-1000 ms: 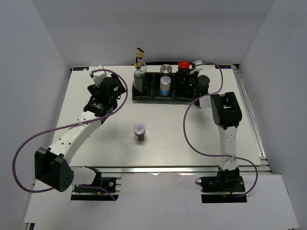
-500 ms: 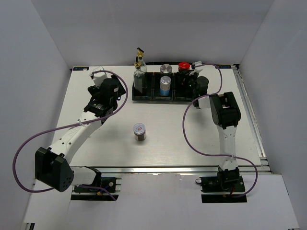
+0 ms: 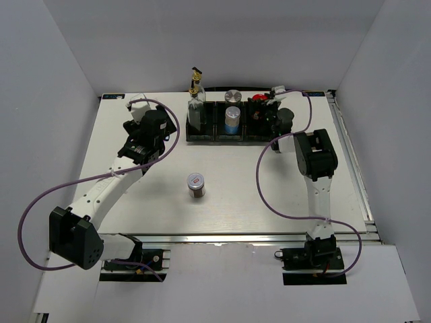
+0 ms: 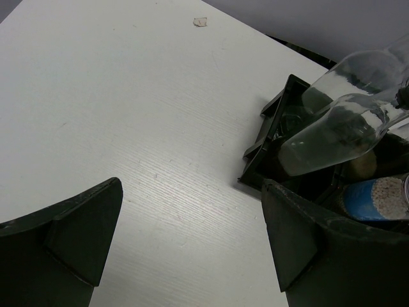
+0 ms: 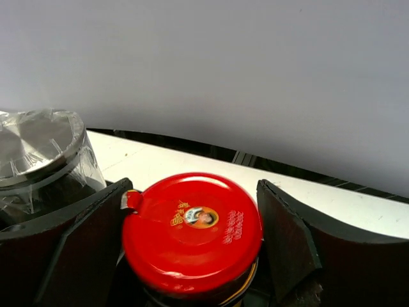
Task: Organize the condiment bottles
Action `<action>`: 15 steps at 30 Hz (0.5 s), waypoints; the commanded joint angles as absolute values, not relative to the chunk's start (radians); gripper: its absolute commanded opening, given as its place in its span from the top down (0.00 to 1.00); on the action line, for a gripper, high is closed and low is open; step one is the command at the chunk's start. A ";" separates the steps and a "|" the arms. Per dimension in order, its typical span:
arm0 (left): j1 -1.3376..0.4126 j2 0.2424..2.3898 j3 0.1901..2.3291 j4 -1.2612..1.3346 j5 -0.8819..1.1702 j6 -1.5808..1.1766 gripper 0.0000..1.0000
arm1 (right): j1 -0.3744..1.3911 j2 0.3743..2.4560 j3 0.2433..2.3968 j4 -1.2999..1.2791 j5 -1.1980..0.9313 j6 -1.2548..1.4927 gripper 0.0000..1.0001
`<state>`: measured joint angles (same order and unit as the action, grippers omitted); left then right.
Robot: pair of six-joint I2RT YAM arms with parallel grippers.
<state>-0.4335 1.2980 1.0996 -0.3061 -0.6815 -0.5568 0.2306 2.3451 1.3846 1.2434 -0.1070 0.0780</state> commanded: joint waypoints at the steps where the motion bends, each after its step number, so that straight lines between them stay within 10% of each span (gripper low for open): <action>1: -0.426 1.278 1.103 -0.308 -0.692 -0.548 0.02 | 0.230 2.284 1.376 1.391 -0.080 0.058 0.17; 15: -0.426 1.259 1.095 -0.314 -0.652 -0.557 0.02 | 0.229 2.053 1.359 1.085 -0.245 0.005 0.11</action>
